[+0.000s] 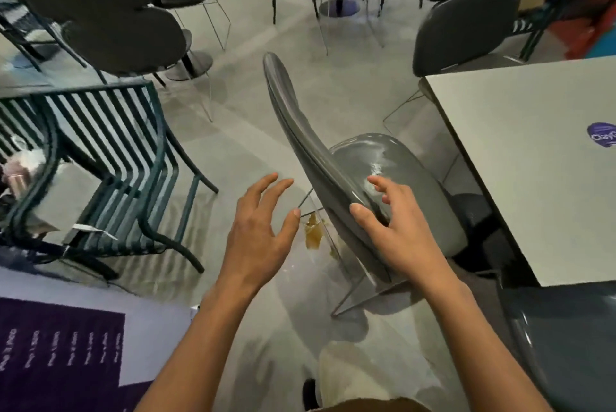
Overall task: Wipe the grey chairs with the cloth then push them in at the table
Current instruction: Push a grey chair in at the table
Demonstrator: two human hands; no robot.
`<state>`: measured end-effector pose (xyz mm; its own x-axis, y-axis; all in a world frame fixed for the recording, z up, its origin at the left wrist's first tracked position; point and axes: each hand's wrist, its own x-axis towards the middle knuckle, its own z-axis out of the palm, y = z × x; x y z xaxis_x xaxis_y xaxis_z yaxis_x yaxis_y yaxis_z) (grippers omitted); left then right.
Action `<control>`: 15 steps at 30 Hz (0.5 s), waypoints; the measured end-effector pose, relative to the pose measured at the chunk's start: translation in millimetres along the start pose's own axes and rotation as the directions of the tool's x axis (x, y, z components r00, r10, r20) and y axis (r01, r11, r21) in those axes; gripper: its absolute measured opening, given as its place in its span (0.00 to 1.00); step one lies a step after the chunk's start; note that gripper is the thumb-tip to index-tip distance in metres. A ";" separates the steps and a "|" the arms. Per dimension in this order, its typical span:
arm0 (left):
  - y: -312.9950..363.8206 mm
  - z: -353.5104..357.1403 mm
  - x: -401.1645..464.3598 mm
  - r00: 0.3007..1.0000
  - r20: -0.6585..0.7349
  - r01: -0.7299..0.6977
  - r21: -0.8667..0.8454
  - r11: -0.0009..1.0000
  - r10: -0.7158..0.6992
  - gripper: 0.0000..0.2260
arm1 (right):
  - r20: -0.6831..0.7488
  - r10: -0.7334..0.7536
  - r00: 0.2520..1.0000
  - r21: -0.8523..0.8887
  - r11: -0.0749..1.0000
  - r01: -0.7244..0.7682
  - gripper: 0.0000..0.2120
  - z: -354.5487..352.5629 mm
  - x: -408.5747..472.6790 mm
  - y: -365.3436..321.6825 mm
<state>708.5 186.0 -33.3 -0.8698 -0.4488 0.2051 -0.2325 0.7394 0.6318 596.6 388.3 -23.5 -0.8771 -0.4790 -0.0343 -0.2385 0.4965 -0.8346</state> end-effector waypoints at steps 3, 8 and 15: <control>-15.1 -2.8 36.6 1.000 0.020 -0.017 -0.013 1.000 0.017 0.21 | -0.018 0.014 1.000 -0.017 1.000 -0.014 0.30 14.3 24.9 -12.1; -42.4 0.8 94.8 0.994 0.068 -0.089 -0.031 0.996 0.091 0.21 | -0.090 0.068 0.994 0.022 0.998 -0.066 0.27 30.3 72.3 -23.7; -80.3 3.2 205.4 0.977 0.155 -0.145 -0.025 0.989 0.147 0.20 | -0.157 0.165 0.974 0.058 0.986 -0.158 0.26 47.5 154.2 -40.1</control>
<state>547.0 36.1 -44.2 -0.9513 -0.2523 0.1773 -0.0936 0.7840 0.6137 490.7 260.2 -21.4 -0.9587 -0.2713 -0.0850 -0.0727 0.5230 -0.8492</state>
